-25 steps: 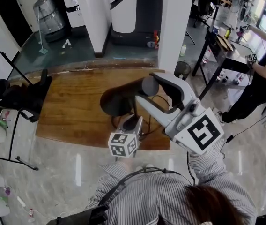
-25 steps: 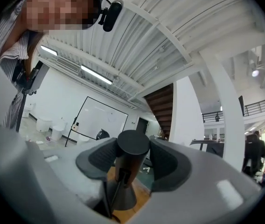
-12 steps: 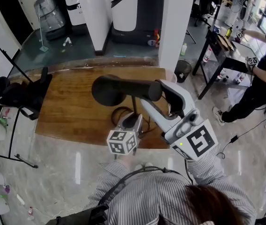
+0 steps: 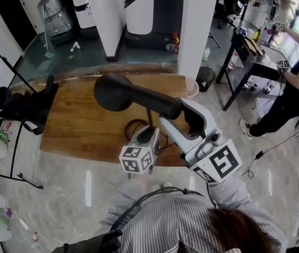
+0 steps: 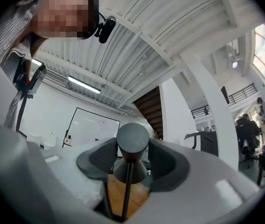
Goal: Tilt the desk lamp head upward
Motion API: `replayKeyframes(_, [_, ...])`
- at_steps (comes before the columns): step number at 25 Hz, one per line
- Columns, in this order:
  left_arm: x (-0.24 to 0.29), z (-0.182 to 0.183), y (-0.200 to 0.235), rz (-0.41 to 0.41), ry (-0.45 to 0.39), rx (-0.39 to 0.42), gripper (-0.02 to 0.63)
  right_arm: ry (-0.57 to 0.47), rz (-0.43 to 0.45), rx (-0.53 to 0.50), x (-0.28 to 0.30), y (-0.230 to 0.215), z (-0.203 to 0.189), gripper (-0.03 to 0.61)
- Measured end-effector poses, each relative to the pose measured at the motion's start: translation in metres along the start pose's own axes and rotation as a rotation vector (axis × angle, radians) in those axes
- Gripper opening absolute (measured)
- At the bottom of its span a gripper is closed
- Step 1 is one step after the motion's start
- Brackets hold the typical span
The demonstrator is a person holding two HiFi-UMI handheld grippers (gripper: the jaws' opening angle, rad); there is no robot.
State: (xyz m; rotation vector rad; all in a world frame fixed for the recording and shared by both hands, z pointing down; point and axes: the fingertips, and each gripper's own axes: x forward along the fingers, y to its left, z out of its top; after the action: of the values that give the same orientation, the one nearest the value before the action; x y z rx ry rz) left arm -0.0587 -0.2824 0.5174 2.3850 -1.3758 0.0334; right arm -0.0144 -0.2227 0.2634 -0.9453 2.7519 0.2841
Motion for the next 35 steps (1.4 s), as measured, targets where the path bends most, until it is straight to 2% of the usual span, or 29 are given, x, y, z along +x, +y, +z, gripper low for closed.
replayKeyframes(12, [0.000,0.001,0.001,-0.003,0.006,0.004,0.084,-0.041,-0.027,0.057,-0.004,0.000,-0.007,0.196])
replayKeyframes(26, [0.001,0.001,0.003,-0.002,0.008,0.006,0.084,-0.064,-0.055,0.186,-0.009,0.001,-0.027,0.184])
replayKeyframes(31, [0.001,-0.001,0.003,-0.002,0.008,0.009,0.084,-0.064,-0.060,0.204,-0.011,0.002,-0.030,0.179])
replayKeyframes(35, [0.002,-0.001,0.000,-0.007,0.012,0.008,0.084,-0.023,-0.038,0.173,-0.012,0.000,-0.028,0.181])
